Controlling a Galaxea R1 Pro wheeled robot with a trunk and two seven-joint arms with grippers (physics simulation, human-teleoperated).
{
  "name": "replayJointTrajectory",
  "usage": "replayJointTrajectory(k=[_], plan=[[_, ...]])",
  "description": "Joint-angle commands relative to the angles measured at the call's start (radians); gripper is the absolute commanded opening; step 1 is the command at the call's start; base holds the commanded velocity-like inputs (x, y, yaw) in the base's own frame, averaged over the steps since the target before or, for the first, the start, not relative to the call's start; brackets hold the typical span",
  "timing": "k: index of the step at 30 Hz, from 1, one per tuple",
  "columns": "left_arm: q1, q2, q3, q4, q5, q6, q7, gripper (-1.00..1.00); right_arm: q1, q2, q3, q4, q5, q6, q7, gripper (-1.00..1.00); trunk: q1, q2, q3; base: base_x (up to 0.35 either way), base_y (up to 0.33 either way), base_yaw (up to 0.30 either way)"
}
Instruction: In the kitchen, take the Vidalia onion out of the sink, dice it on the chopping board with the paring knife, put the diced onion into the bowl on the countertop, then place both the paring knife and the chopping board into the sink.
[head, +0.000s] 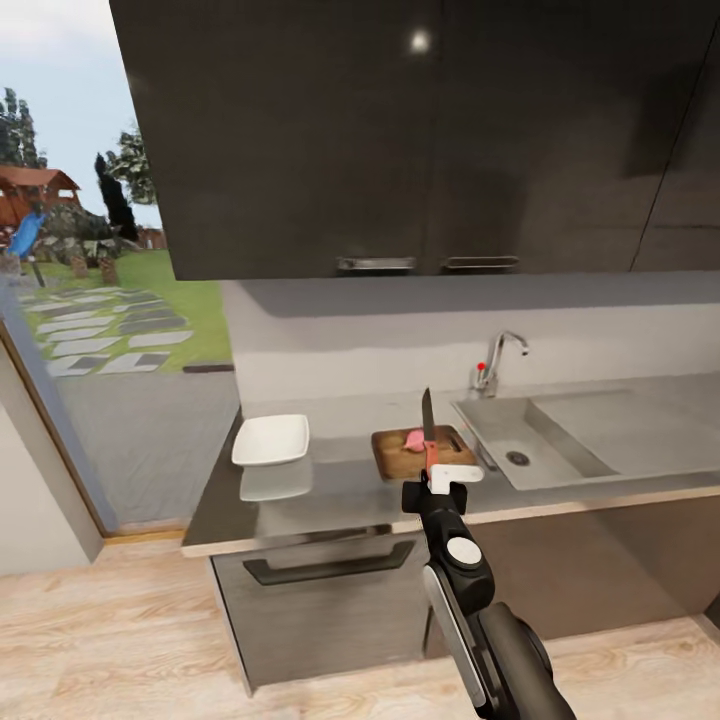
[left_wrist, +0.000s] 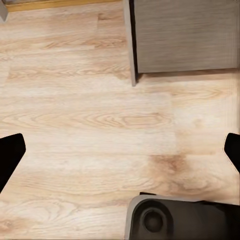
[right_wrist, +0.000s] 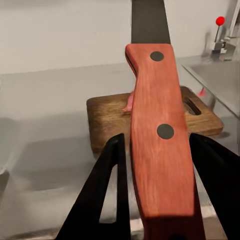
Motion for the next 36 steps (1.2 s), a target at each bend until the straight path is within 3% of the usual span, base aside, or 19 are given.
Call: replayJointTrajectory(k=[1,11,23,36], plan=[[0.000,0.002,-0.009,-0.002,0.010,-0.002,0.004,1.00,-0.001,0.000,0.001,-0.001,-0.003,0.005,-0.006,-1.00,0.001,-0.002,-0.002,0.096,-0.314,0.098],[0.000,0.002,-0.009,-0.002,0.010,-0.002,0.001,1.00,-0.001,0.000,0.003,-0.001,-0.003,0.005,-0.007,-1.00,0.001,-0.002,-0.002,0.080,-0.299,0.099],[0.000,0.002,-0.009,-0.002,0.010,-0.002,-0.001,1.00,-0.001,-0.001,0.003,-0.001,-0.003,0.005,-0.006,-1.00,0.001,-0.002,-0.002,0.007,-0.030,0.094],[0.000,0.002,-0.009,0.000,0.010,-0.002,-0.001,1.00,-0.001,-0.001,0.003,-0.001,-0.003,0.005,-0.006,-1.00,0.001,-0.002,-0.002,0.000,-0.178,0.004]])
